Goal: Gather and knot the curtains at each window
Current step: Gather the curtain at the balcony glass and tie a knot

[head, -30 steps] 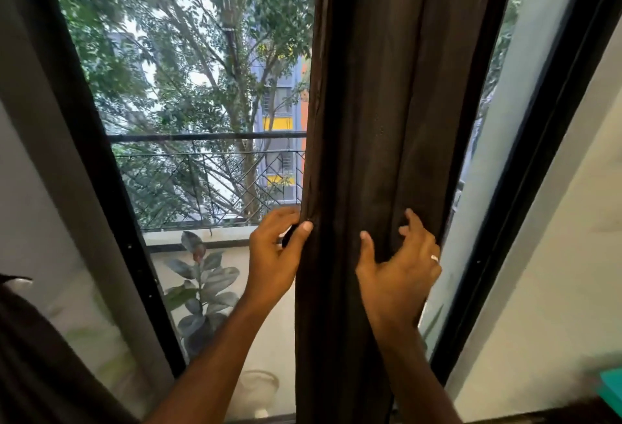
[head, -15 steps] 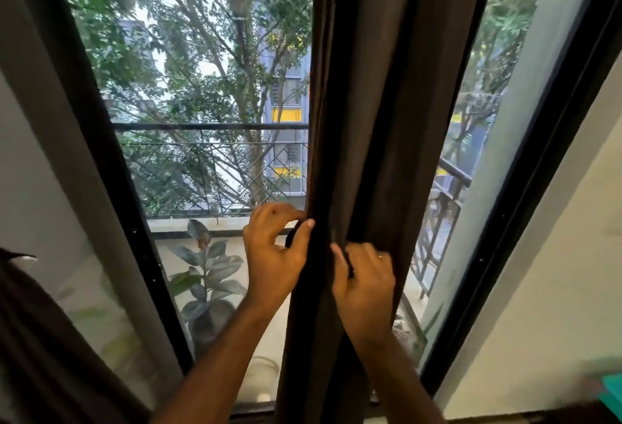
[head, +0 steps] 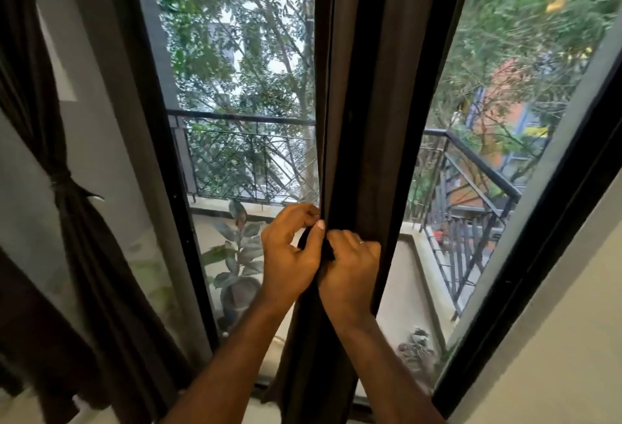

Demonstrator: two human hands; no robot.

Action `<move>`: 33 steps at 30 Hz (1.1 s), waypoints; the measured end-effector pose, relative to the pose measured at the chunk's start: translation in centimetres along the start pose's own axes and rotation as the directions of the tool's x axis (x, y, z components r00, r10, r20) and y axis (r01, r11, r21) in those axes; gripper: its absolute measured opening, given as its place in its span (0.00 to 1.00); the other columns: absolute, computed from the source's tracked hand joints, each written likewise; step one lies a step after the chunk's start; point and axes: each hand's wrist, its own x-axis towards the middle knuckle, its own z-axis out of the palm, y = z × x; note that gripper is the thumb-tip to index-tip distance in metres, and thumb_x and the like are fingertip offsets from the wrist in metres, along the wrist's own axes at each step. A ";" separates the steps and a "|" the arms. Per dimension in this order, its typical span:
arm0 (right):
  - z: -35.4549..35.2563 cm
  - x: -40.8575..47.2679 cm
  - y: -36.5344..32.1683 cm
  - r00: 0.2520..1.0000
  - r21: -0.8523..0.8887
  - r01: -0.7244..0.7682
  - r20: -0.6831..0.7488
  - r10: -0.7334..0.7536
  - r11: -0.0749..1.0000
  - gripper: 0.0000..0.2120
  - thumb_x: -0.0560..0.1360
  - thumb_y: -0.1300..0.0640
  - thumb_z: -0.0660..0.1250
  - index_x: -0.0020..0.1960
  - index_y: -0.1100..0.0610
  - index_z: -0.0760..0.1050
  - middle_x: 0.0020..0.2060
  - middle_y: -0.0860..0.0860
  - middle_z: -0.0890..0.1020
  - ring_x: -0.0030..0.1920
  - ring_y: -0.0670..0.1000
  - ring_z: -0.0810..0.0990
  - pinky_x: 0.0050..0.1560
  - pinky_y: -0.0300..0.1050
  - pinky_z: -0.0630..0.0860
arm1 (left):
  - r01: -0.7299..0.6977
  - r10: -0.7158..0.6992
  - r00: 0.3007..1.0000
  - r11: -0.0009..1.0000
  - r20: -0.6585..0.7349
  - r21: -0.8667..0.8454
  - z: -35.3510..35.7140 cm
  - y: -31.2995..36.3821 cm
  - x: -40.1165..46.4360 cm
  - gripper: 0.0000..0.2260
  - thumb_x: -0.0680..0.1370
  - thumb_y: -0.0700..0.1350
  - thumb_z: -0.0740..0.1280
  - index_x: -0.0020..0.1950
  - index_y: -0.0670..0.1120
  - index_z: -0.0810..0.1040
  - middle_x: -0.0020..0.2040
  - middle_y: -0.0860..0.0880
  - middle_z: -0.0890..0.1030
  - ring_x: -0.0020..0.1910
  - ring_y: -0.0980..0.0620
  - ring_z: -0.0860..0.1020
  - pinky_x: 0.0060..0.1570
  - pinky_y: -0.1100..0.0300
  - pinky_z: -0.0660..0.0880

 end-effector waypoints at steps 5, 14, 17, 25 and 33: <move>-0.9 -0.1 0.4 0.996 0.044 0.024 0.086 -0.028 0.999 0.09 0.76 0.59 0.63 0.39 0.57 0.78 0.32 0.51 0.78 0.34 0.55 0.78 0.38 0.50 0.68 | 0.068 -0.068 0.997 0.998 -0.033 0.009 0.2 1.1 -0.6 0.07 0.76 0.40 0.73 0.43 0.40 0.78 0.39 0.48 0.79 0.41 0.48 0.79 0.41 0.49 0.77; -5.2 0.6 2.3 0.932 0.167 -0.319 -0.124 0.341 0.933 0.20 0.75 0.55 0.77 0.63 0.57 0.77 0.53 0.51 0.79 0.52 0.55 0.78 0.54 0.58 0.78 | 0.181 -0.185 0.979 0.982 -0.082 -0.049 -0.8 -0.6 0.3 0.04 0.74 0.41 0.75 0.48 0.47 0.83 0.42 0.51 0.84 0.44 0.53 0.83 0.46 0.54 0.80; -3.4 0.4 1.6 0.971 0.062 -0.203 -0.113 0.209 0.977 0.03 0.76 0.61 0.73 0.48 0.59 0.80 0.40 0.52 0.80 0.41 0.55 0.78 0.44 0.56 0.78 | 0.140 -0.143 0.989 0.989 -0.049 -0.055 -1.0 -1.1 0.8 0.04 0.73 0.42 0.76 0.44 0.42 0.83 0.41 0.49 0.83 0.42 0.50 0.82 0.45 0.52 0.79; -1.5 -0.2 -0.5 0.957 0.034 -0.217 -0.187 0.220 0.975 0.07 0.75 0.63 0.71 0.39 0.58 0.77 0.34 0.48 0.75 0.36 0.51 0.73 0.40 0.41 0.65 | 0.035 -0.034 0.999 0.998 0.017 -0.054 -2.2 -2.6 2.0 0.06 0.72 0.41 0.77 0.39 0.41 0.82 0.40 0.48 0.82 0.43 0.49 0.81 0.46 0.52 0.78; 1.9 -1.0 -2.4 0.991 -0.017 -0.125 -0.054 0.123 0.992 0.06 0.74 0.61 0.64 0.41 0.58 0.77 0.36 0.52 0.78 0.39 0.56 0.78 0.42 0.53 0.73 | 0.094 -0.070 0.988 0.981 0.141 -0.173 -2.5 -2.6 1.9 0.09 0.74 0.46 0.73 0.39 0.41 0.82 0.40 0.49 0.82 0.42 0.54 0.80 0.45 0.60 0.76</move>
